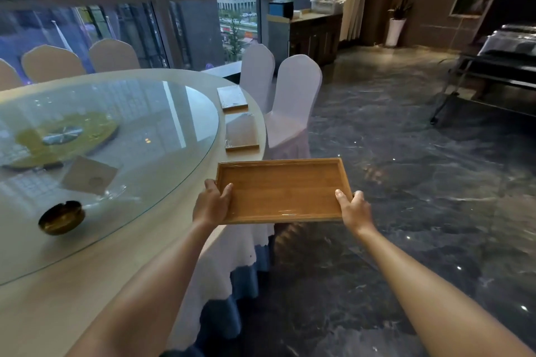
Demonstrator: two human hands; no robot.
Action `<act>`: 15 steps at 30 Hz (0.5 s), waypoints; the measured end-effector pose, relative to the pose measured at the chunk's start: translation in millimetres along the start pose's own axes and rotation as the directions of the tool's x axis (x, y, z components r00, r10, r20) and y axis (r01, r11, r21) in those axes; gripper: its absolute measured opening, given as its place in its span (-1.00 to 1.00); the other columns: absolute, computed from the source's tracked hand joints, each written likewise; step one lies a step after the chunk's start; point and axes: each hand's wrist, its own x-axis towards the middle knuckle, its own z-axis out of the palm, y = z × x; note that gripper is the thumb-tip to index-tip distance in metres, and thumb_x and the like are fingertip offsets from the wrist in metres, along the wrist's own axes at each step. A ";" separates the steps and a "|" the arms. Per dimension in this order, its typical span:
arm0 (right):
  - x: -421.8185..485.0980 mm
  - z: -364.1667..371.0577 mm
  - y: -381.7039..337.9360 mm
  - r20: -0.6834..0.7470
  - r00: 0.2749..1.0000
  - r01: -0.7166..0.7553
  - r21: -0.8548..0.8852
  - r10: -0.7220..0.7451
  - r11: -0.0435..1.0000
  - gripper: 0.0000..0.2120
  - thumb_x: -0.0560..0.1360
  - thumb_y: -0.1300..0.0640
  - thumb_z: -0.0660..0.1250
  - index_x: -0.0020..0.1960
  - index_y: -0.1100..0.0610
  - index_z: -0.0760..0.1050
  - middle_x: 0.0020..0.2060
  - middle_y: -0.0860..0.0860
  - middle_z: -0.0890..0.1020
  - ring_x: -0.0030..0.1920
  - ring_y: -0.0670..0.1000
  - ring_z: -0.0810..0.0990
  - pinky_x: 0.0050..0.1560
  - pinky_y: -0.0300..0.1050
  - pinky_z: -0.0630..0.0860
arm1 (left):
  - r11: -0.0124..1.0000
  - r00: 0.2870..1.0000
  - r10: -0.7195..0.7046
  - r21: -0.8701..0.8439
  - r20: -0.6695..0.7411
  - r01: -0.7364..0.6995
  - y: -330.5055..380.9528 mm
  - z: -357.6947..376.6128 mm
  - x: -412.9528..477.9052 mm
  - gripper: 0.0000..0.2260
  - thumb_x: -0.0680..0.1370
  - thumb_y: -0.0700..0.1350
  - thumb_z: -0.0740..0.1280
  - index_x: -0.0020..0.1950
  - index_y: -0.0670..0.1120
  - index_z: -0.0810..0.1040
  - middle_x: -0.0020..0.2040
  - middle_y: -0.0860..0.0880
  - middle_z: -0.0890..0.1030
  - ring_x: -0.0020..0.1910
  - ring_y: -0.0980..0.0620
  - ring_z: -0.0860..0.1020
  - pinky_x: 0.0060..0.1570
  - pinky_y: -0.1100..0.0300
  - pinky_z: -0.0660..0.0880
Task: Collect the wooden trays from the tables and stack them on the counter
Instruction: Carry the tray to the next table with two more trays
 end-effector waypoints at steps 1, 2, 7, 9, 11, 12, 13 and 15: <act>25.2 5.1 -2.6 0.005 1.000 0.004 -0.011 -0.004 1.000 -0.53 0.57 -0.01 0.18 0.24 0.38 0.34 0.22 0.34 0.50 0.22 0.29 0.48 0.15 0.04 0.40 | 1.000 1.000 -0.009 -0.005 -0.006 0.009 6.0 9.2 18.5 -0.61 0.61 0.01 0.14 0.25 -0.28 0.32 0.22 -0.31 0.52 0.18 -0.28 0.50 0.10 -0.03 0.41; 49.9 10.6 -5.2 0.015 1.000 0.007 -0.025 -0.007 1.000 -0.52 0.57 -0.01 0.17 0.26 0.38 0.33 0.23 0.33 0.50 0.23 0.29 0.48 0.16 0.04 0.40 | 1.000 1.000 -0.019 -0.005 -0.014 0.019 10.8 19.0 36.9 -0.62 0.61 0.00 0.13 0.25 -0.29 0.32 0.21 -0.32 0.52 0.18 -0.28 0.50 0.10 -0.03 0.41; 177.4 38.0 -21.7 0.110 0.991 0.082 -0.060 -0.075 0.995 -0.48 0.56 -0.05 0.17 0.33 0.34 0.31 0.24 0.30 0.50 0.24 0.27 0.48 0.20 0.06 0.41 | 0.994 0.992 -0.105 0.011 -0.068 0.106 33.6 72.1 131.9 -0.66 0.62 0.00 0.12 0.18 -0.28 0.34 0.21 -0.36 0.52 0.18 -0.29 0.49 0.08 -0.02 0.39; 231.7 44.3 -30.6 0.156 0.982 0.113 -0.065 -0.102 0.991 -0.49 0.57 -0.04 0.17 0.32 0.34 0.31 0.24 0.30 0.51 0.23 0.26 0.49 0.18 0.04 0.42 | 0.990 0.986 -0.138 0.000 -0.095 0.139 49.1 92.9 169.8 -0.68 0.62 0.00 0.12 0.13 -0.26 0.34 0.20 -0.36 0.52 0.17 -0.30 0.50 0.07 -0.03 0.39; 284.3 46.4 -42.1 0.199 0.970 0.158 -0.090 -0.138 0.983 -0.52 0.57 -0.05 0.15 0.28 0.33 0.33 0.21 0.28 0.53 0.20 0.25 0.51 0.11 0.01 0.43 | 0.983 0.975 -0.185 -0.006 -0.121 0.186 67.9 110.9 203.9 -0.63 0.62 0.01 0.12 0.21 -0.28 0.35 0.21 -0.35 0.52 0.18 -0.29 0.50 0.08 -0.03 0.40; 309.2 47.1 -48.7 0.220 0.964 0.178 -0.103 -0.152 0.979 -0.53 0.57 -0.05 0.15 0.26 0.32 0.35 0.18 0.27 0.54 0.17 0.24 0.52 0.04 -0.02 0.42 | 0.978 0.969 -0.207 -0.013 -0.135 0.207 77.1 118.9 219.0 -0.61 0.61 0.01 0.12 0.25 -0.29 0.35 0.22 -0.35 0.52 0.19 -0.29 0.49 0.10 -0.03 0.40; 333.5 48.7 -56.0 0.240 0.956 0.198 -0.111 -0.167 0.974 -0.55 0.57 -0.05 0.14 0.24 0.31 0.36 0.15 0.25 0.55 0.13 0.22 0.53 -0.01 -0.05 0.41 | 0.975 0.964 -0.221 -0.018 -0.150 0.221 85.2 126.3 233.4 -0.59 0.61 0.01 0.12 0.28 -0.30 0.35 0.23 -0.34 0.53 0.19 -0.30 0.49 0.11 -0.03 0.40; 377.4 56.1 -70.3 0.292 0.938 0.230 -0.108 -0.190 0.967 -0.56 0.57 -0.06 0.13 0.22 0.30 0.36 0.06 0.19 0.56 0.01 0.17 0.53 -0.07 -0.08 0.39 | 0.967 0.951 -0.252 -0.010 -0.179 0.255 97.7 138.2 259.4 -0.59 0.61 0.01 0.13 0.28 -0.30 0.38 0.23 -0.34 0.53 0.21 -0.31 0.48 0.11 -0.02 0.39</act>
